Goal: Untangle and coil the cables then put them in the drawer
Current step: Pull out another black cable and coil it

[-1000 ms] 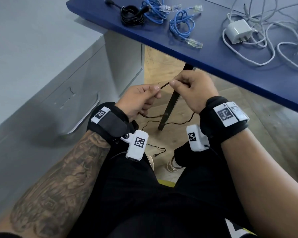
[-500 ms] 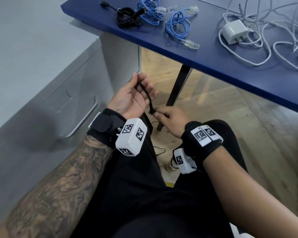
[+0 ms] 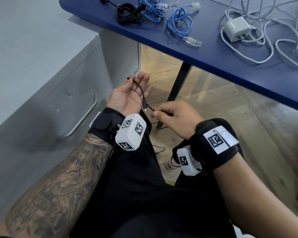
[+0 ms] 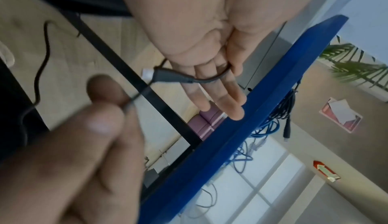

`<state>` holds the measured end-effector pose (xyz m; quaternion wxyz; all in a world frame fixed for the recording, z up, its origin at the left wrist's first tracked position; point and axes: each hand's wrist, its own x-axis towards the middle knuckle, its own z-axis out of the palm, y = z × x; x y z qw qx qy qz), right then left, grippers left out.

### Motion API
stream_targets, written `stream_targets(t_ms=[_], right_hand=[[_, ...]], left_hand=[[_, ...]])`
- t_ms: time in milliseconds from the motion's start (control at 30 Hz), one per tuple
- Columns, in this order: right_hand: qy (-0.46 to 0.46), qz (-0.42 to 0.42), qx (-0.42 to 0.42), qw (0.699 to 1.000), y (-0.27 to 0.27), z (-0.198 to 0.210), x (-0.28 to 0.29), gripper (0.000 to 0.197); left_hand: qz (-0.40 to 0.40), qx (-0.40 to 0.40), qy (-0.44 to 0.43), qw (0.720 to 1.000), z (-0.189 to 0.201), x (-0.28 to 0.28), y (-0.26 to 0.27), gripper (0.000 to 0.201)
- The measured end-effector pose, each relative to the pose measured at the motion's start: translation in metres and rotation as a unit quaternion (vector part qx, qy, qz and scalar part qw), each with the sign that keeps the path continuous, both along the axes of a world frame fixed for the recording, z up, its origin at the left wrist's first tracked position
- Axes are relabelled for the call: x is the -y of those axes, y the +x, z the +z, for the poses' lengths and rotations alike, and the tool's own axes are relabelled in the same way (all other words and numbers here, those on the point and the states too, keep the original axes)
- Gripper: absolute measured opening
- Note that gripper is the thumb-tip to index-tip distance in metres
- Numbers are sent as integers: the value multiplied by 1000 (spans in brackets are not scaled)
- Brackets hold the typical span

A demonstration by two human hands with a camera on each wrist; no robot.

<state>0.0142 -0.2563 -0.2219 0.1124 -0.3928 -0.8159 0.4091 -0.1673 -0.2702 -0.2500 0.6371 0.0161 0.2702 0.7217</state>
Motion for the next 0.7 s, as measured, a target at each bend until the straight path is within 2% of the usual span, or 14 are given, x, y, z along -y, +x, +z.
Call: stream_targets(t_ms=[67,167,267,400,500,600,700], right_hand=[[19,13,48,999,0,-10,-5,22],[-4,47,102,994,2,-23,-5,24],[-10,40,64,997,1,-19,0,20],[39,-29,-1,999,3,0,-5,13],[27,-63,-43,997,9,16,-9,12],[56,-75,-66,993,14,25,-13,13],[103,-103,-65,987,19,24,-23,9]], left_hand=[[14,49,2,999,6,0,-1,26],[-17,37,2,999,6,1,-4,28],[-49,-26,-19,998,-4,4,-7,28],[-75,-133,-24,988,-14,5,-5,23],[-124,-251,-8,960,-9,7,5,22],[-179,-366,6,913,-2,8,21,21],[-211,-429,14,878,1,11,32,24]])
